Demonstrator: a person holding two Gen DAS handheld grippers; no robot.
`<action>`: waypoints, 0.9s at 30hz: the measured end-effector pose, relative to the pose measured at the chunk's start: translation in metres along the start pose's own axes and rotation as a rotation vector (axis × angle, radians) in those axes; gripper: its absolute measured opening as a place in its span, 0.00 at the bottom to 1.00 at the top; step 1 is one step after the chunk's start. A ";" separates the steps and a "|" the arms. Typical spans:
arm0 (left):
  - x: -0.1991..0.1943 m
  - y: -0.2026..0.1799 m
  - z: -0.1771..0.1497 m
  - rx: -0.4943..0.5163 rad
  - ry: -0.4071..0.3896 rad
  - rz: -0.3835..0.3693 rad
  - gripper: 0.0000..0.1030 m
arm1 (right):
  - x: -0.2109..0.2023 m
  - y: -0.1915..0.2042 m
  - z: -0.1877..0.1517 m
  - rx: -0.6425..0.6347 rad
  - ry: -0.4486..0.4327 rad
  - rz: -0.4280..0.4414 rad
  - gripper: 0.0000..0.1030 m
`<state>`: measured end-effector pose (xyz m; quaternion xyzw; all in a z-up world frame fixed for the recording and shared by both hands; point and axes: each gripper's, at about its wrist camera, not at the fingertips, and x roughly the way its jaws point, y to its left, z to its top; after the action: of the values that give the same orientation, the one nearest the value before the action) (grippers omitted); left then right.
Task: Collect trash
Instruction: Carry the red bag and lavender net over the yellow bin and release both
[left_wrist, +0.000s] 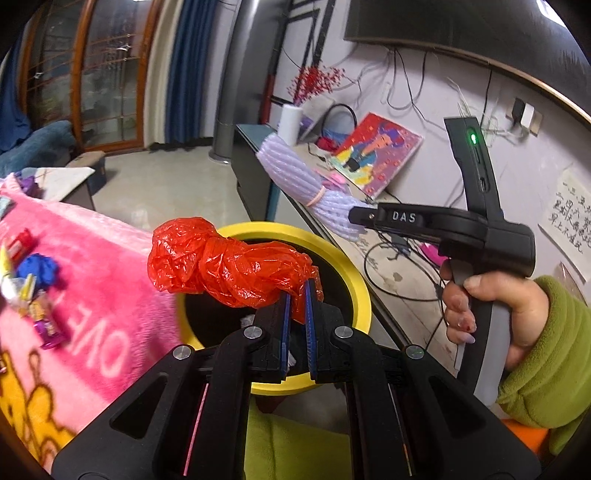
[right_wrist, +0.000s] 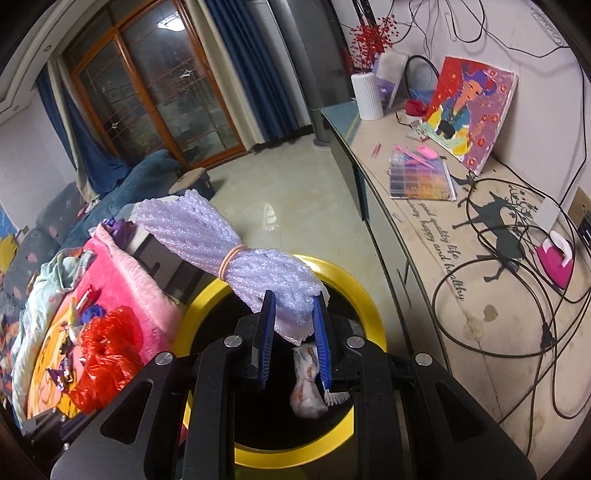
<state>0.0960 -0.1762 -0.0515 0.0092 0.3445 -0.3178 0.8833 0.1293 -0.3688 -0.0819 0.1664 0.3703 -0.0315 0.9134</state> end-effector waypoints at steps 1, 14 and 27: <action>0.004 -0.001 0.000 0.001 0.008 -0.007 0.04 | 0.002 -0.001 -0.001 0.002 0.003 -0.006 0.19; 0.048 0.002 -0.007 0.000 0.104 -0.042 0.04 | 0.027 -0.008 -0.009 -0.011 0.074 -0.054 0.23; 0.055 0.027 -0.003 -0.084 0.100 -0.044 0.77 | 0.029 -0.016 -0.010 0.036 0.069 -0.088 0.49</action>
<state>0.1403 -0.1845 -0.0935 -0.0197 0.4014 -0.3215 0.8574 0.1409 -0.3789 -0.1134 0.1673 0.4080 -0.0727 0.8946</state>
